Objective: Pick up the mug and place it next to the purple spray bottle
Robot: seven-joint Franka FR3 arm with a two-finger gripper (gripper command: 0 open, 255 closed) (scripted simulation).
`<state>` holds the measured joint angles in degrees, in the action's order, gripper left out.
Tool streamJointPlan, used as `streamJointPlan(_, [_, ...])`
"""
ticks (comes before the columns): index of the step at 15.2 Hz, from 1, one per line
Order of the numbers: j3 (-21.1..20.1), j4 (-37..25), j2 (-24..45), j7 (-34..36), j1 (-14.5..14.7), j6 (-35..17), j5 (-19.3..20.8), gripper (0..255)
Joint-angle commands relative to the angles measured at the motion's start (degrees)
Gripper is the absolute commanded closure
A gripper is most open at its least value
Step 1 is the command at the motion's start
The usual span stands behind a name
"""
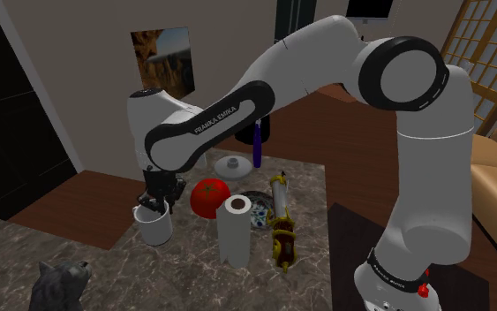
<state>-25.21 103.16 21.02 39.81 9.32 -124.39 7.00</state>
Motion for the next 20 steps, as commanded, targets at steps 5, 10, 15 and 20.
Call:
streamJointPlan(5, [-0.45, -2.34, -1.81, -0.49, -0.27, 3.98, -0.98, 255])
streamJointPlan(10, [-0.74, -4.54, -3.11, -0.81, -0.43, 7.37, -1.68, 255])
streamJointPlan(15, [-0.96, -7.1, -4.13, -1.05, -0.51, 10.85, -2.22, 255])
streamJointPlan(20, [-1.13, -10.06, -4.84, -1.19, -0.49, 14.44, -2.61, 255])
